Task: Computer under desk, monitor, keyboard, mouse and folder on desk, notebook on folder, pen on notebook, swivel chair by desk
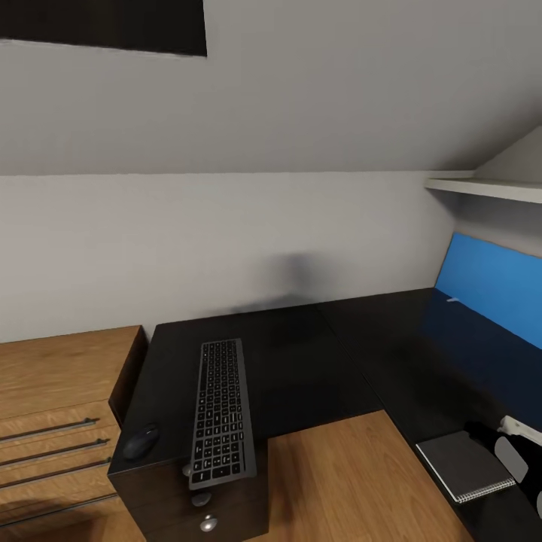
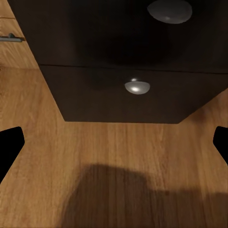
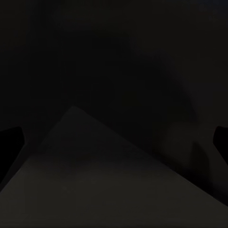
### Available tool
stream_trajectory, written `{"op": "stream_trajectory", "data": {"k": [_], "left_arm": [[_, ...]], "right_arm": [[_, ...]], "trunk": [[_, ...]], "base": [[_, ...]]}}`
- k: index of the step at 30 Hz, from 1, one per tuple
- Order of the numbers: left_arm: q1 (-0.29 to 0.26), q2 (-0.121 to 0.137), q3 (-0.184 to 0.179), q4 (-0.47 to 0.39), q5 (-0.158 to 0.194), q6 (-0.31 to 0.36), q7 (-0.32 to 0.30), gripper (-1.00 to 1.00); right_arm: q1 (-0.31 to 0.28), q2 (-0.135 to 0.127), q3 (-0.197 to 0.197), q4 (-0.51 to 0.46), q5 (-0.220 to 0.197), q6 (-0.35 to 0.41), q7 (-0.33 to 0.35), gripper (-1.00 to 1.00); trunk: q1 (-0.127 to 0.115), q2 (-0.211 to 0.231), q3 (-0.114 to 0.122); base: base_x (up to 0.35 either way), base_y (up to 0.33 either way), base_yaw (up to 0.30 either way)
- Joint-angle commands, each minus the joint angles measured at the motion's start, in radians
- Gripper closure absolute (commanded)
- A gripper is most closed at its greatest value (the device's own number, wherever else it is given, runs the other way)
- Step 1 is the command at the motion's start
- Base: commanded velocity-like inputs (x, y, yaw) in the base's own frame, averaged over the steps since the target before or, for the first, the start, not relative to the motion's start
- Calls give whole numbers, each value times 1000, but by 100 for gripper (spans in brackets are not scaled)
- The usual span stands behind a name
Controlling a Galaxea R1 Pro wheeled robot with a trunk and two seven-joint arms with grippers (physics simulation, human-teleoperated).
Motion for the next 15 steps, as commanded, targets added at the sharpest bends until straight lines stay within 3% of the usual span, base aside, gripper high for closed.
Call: {"op": "stream_trajectory", "data": {"k": [1,15], "left_arm": [[-1,1,-8,0,2,-3,8,-100],[-1,4,-10,5,2,-3,7,-100]], "right_arm": [[0,0,0,-2,-10,5,-5,-100],[0,1,2,-2,-10,4,-5,-100]], "trunk": [[0,-1,-1],[0,-1,-1]], "base": [[0,0,0],[10,13,0]]}}
